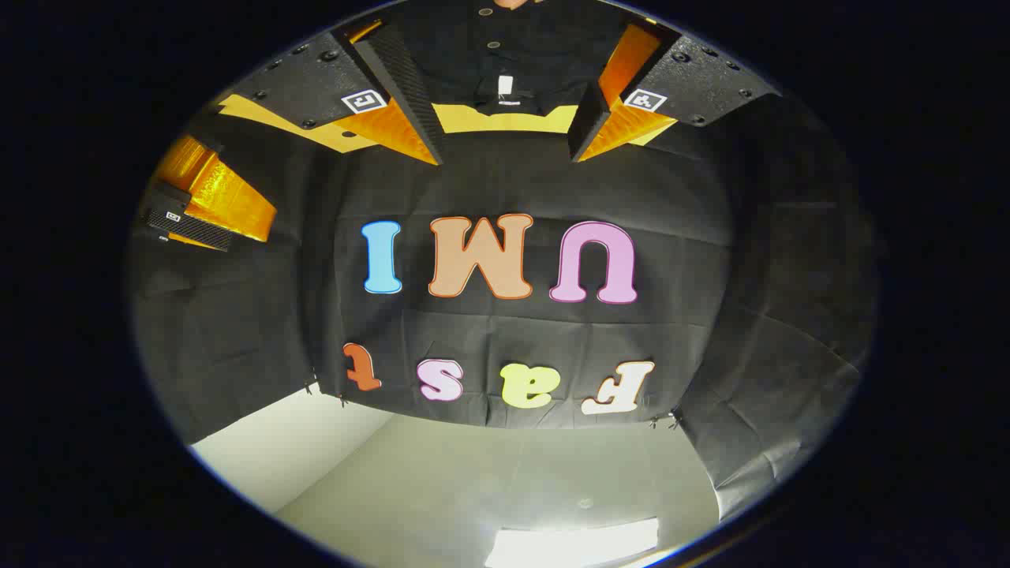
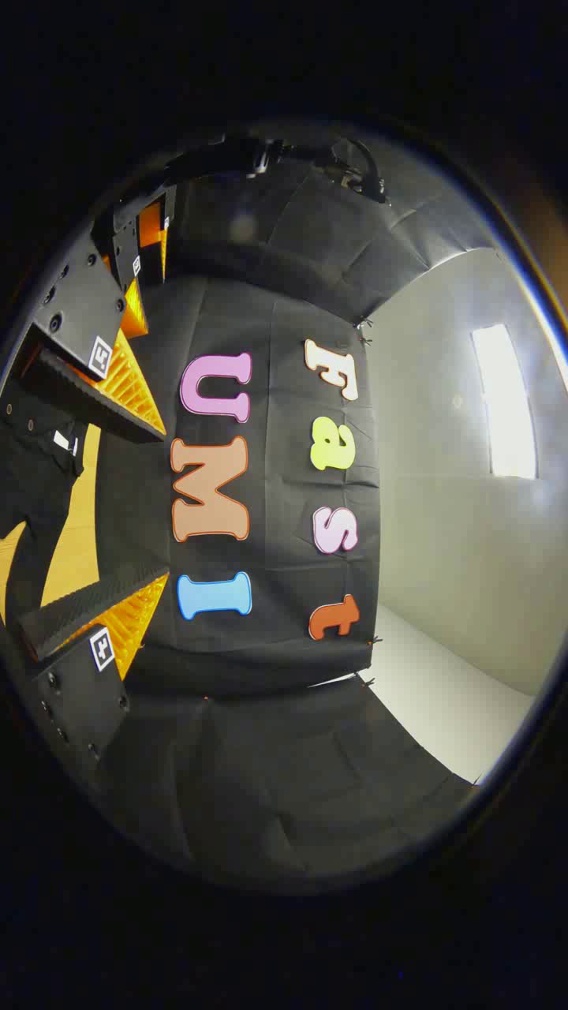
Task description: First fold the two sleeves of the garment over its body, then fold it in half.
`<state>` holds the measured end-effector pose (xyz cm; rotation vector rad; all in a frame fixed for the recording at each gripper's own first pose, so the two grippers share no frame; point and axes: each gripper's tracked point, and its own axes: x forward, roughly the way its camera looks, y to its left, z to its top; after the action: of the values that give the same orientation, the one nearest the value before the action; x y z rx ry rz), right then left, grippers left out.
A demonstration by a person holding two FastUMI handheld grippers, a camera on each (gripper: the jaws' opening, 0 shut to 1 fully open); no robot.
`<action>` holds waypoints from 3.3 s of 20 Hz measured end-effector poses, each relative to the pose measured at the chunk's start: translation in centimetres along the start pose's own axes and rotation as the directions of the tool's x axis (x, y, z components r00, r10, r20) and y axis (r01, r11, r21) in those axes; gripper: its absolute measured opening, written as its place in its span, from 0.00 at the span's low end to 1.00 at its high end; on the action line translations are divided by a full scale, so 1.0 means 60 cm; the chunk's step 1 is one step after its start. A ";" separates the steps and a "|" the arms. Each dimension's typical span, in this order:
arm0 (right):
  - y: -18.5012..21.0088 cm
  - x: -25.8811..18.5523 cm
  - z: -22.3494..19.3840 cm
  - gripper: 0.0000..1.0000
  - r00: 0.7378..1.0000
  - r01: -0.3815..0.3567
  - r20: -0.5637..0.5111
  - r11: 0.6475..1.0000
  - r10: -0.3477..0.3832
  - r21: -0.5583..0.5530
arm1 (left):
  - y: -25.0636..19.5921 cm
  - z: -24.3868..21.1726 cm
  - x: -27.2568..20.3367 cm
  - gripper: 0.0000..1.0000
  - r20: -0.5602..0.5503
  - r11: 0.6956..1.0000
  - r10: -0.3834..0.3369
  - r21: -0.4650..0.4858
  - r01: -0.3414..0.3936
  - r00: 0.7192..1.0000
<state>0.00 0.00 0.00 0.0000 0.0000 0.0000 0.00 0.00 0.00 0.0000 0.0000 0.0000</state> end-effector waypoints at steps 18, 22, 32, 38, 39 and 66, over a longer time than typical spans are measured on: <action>0.036 0.000 -0.031 0.98 0.997 -0.049 -0.057 0.999 0.050 0.021 | 0.045 -0.008 -0.021 0.93 -0.001 0.997 0.065 0.033 -0.065 0.998; 0.045 -0.003 -0.034 0.98 0.996 -0.057 -0.066 0.998 0.058 0.018 | 0.048 -0.013 -0.022 0.93 -0.008 0.997 0.063 0.036 -0.062 0.998; 0.050 -0.001 -0.039 0.98 0.995 -0.050 -0.080 0.998 0.054 0.044 | 0.057 -0.022 -0.023 0.93 -0.020 0.997 0.059 0.041 -0.058 0.998; 0.056 0.002 -0.048 0.98 0.993 -0.063 -0.095 0.998 0.065 0.023 | 0.057 -0.029 -0.021 0.92 -0.027 0.998 0.052 0.034 -0.051 0.998; 0.056 0.001 -0.049 0.98 0.993 -0.065 -0.097 0.998 0.066 0.019 | 0.056 -0.030 -0.021 0.92 -0.030 0.998 0.050 0.032 -0.049 0.998; -0.223 0.086 -0.143 0.98 0.962 0.106 -0.242 0.989 -0.128 -0.102 | -0.019 -0.022 0.021 0.92 -0.031 0.996 0.085 0.038 -0.083 0.996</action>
<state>5.17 -13.39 -8.59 -0.0880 0.2502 -0.1186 1.25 -1.16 -1.30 0.0363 0.0323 0.0841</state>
